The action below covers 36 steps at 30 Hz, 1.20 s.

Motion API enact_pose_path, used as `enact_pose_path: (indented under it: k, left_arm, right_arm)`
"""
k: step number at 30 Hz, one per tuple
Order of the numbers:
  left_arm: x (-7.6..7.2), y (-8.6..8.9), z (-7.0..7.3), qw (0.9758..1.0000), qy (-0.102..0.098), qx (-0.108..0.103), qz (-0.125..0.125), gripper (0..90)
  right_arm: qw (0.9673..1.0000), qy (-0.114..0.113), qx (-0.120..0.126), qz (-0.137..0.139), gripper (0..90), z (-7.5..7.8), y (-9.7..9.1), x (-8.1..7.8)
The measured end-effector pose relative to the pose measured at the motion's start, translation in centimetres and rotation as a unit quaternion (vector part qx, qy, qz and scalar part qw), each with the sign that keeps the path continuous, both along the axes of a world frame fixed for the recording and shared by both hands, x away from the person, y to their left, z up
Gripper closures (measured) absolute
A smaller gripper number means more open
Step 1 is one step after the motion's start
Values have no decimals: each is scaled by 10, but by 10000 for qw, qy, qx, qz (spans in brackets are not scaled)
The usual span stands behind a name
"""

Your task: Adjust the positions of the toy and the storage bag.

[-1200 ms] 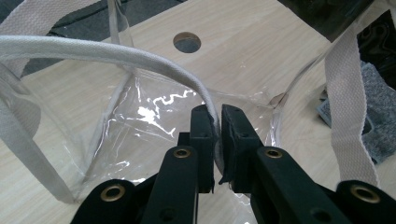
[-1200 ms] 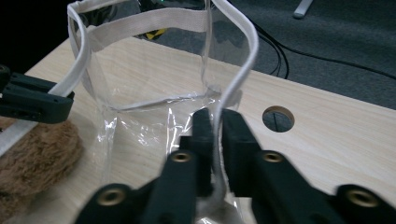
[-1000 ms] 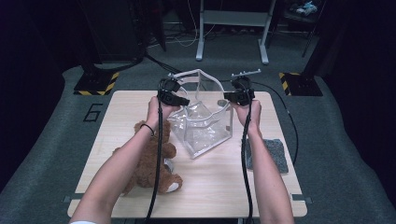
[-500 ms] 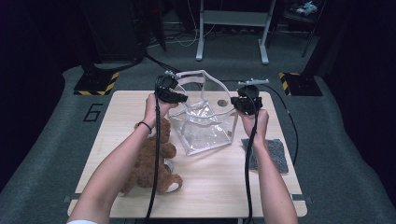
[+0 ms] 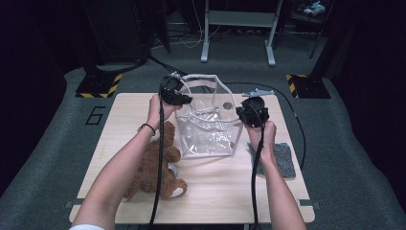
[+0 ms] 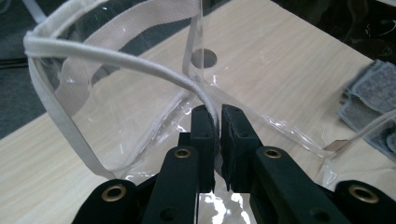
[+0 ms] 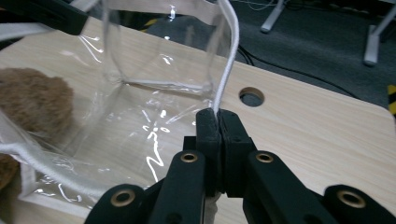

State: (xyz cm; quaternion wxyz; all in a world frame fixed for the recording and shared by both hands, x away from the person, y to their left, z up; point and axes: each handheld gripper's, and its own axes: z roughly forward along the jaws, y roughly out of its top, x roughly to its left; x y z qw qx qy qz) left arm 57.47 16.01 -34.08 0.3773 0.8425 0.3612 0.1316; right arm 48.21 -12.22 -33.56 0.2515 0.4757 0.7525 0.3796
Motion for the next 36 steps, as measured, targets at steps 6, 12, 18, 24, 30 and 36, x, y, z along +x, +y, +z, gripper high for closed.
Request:
enact_pose_path:
  k: [6,12,18,24,30,36]
  left_arm:
    - [-3,-4,4,9997,-172,62,-148,832]
    - [-3,-15,5,9985,-438,136,-296,840]
    - [0,-17,1,9989,-346,126,-303,838]
    - [-3,-8,0,9998,-27,123,-126,765]
    - [-6,-7,-4,9997,116,203,113,570]
    - [-8,-2,-6,9994,134,141,294,431]
  right_arm:
    - [9999,10,-23,152,886,0,9,-6]
    - [9999,-55,16,116,885,-1,9,-9]
    - [9998,-75,-39,186,881,-2,11,-12]
    - [9995,32,235,190,767,-1,6,-4]
    - [9983,56,524,229,557,0,5,-4]
    - [9972,-128,708,186,365,7,-7,-12]
